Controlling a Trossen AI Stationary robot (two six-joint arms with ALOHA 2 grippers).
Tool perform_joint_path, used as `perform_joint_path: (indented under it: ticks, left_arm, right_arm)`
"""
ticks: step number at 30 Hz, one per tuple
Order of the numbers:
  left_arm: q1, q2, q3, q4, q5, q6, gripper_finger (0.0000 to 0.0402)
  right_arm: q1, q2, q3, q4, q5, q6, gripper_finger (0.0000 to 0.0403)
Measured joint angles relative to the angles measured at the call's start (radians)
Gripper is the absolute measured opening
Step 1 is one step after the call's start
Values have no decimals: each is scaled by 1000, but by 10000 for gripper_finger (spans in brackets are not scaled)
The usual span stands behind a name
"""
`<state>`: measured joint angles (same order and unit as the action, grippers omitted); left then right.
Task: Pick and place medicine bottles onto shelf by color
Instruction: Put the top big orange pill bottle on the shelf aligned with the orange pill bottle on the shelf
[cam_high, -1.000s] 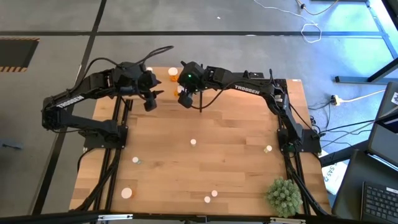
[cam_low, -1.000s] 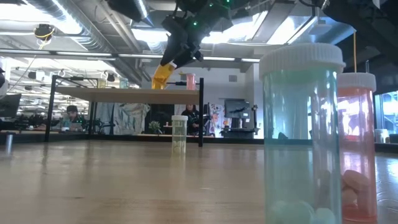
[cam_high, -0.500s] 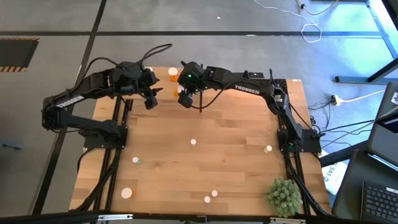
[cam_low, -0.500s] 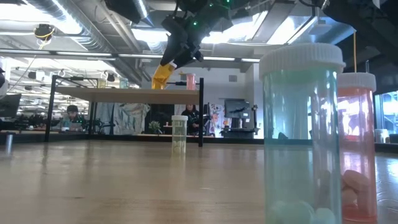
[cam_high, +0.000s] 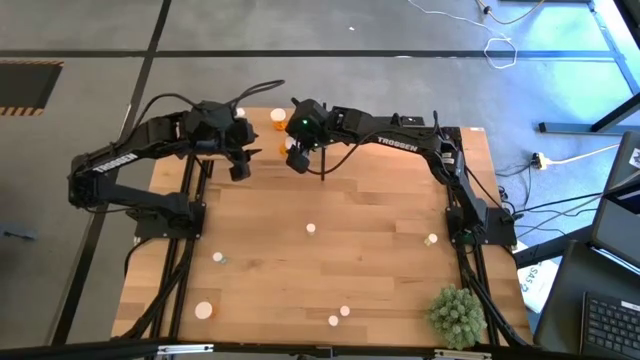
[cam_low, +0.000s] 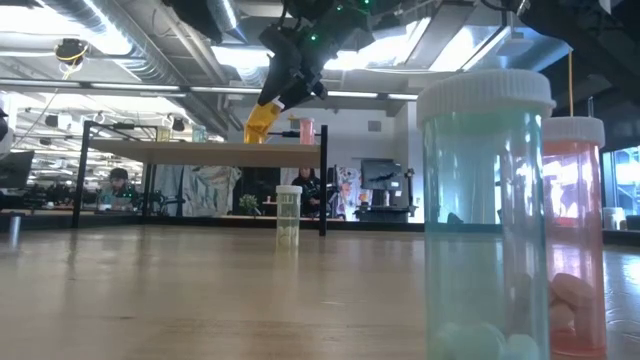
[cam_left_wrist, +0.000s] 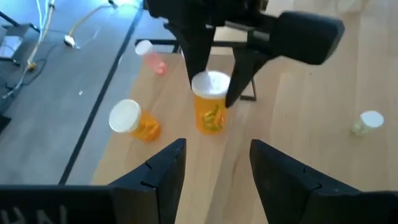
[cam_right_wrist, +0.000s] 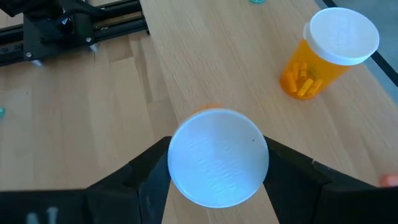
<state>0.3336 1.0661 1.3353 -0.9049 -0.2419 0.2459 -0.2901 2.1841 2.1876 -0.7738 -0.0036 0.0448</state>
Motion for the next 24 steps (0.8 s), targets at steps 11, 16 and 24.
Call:
perform_joint_path:
  ticks: [11,16,24]
  left_arm:
    - [0,17,1,28,-3,-4,173]
    - [-1,31,1,23,-4,52,173]
    - [0,57,1,15,-30,84,188]
  right_arm:
    - [0,0,0,7,0,0,223]
    - [0,-1,0,7,0,-2,223]
    - [0,-1,0,8,1,-4,223]
